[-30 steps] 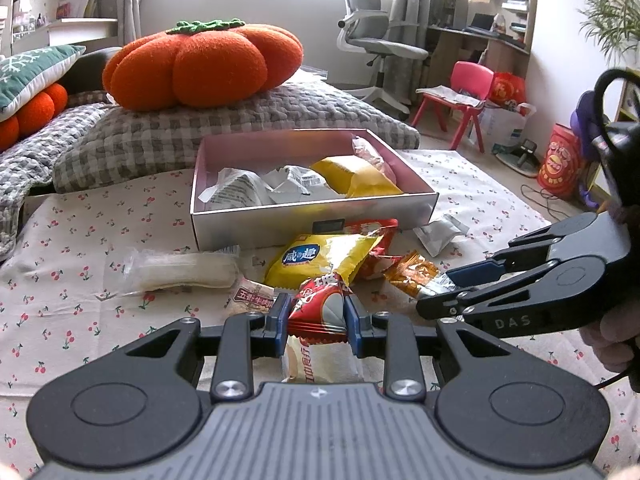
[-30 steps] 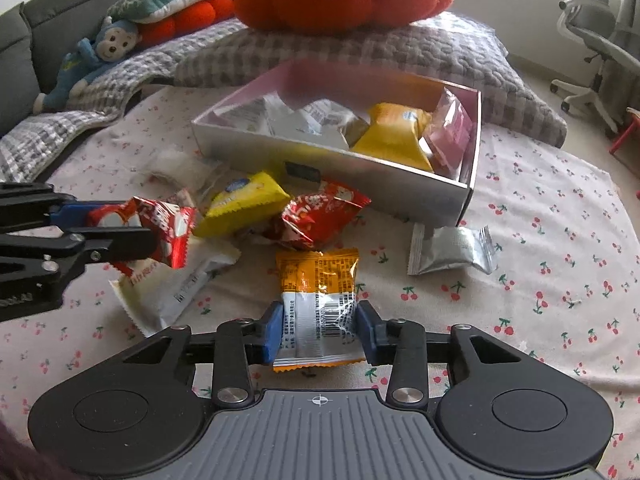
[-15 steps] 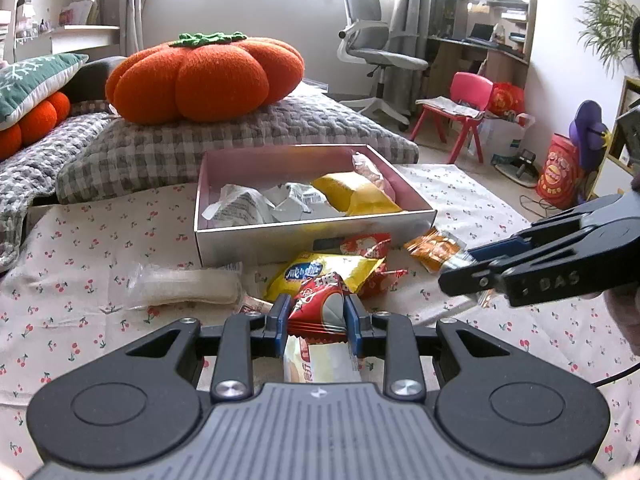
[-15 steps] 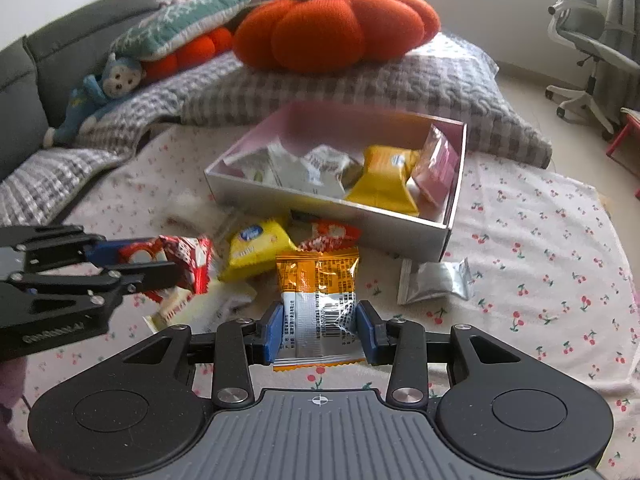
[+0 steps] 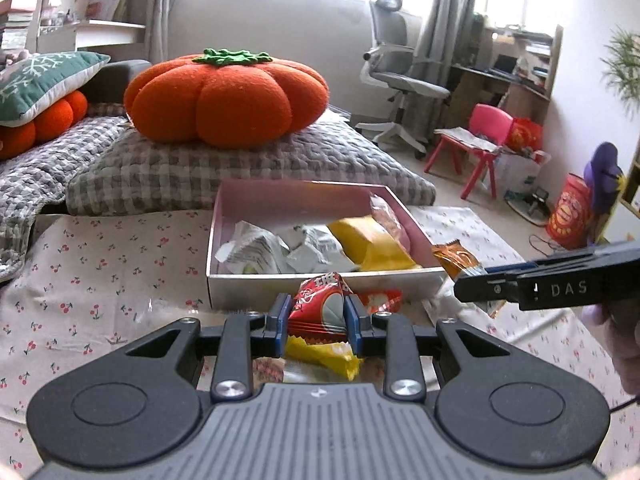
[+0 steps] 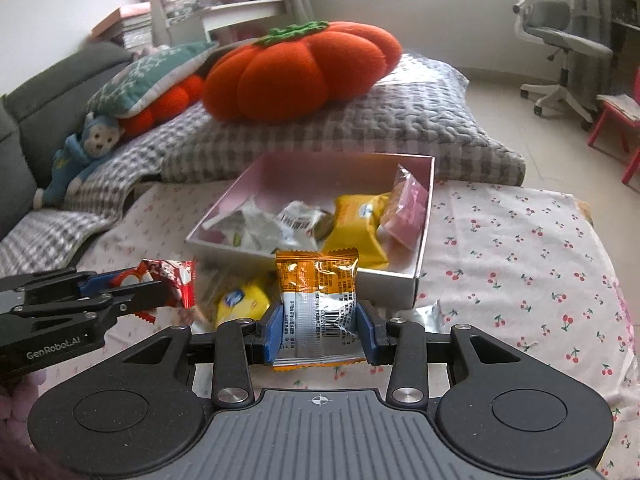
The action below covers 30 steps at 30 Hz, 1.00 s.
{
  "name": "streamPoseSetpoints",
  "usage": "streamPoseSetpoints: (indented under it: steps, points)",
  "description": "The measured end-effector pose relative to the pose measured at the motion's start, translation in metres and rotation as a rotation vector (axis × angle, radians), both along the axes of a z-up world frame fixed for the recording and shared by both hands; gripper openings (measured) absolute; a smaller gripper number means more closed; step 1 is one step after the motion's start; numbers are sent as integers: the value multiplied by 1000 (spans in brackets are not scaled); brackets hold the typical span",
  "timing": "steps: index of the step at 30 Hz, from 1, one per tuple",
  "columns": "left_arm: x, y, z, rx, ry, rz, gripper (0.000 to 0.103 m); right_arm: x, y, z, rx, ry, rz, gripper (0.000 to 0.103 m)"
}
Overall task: Organize snacks
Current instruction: 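Carry both packets into the pink box and lower them inside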
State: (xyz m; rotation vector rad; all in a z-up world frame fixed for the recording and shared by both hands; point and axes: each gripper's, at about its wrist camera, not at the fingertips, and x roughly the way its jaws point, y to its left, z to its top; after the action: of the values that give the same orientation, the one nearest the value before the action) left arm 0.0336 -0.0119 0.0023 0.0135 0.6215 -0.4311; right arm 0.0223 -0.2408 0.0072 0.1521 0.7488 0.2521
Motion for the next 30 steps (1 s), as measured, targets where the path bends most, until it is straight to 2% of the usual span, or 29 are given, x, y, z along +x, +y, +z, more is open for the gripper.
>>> streamPoseSetpoints:
  steps: [10,18,24,30]
  points:
    - [37,-8,-2,-48,36,85,26,35,-11,-4,79,14,-102,38]
    - [65,-6,-9,-119,90,169,26,61,-25,-16,130,41,-209,38]
    - [80,-9,-28,-108,134,215,26,67,-30,-22,194,51,-240,38]
    - [89,-11,-35,-73,146,219,26,65,-29,-25,192,62,-244,38]
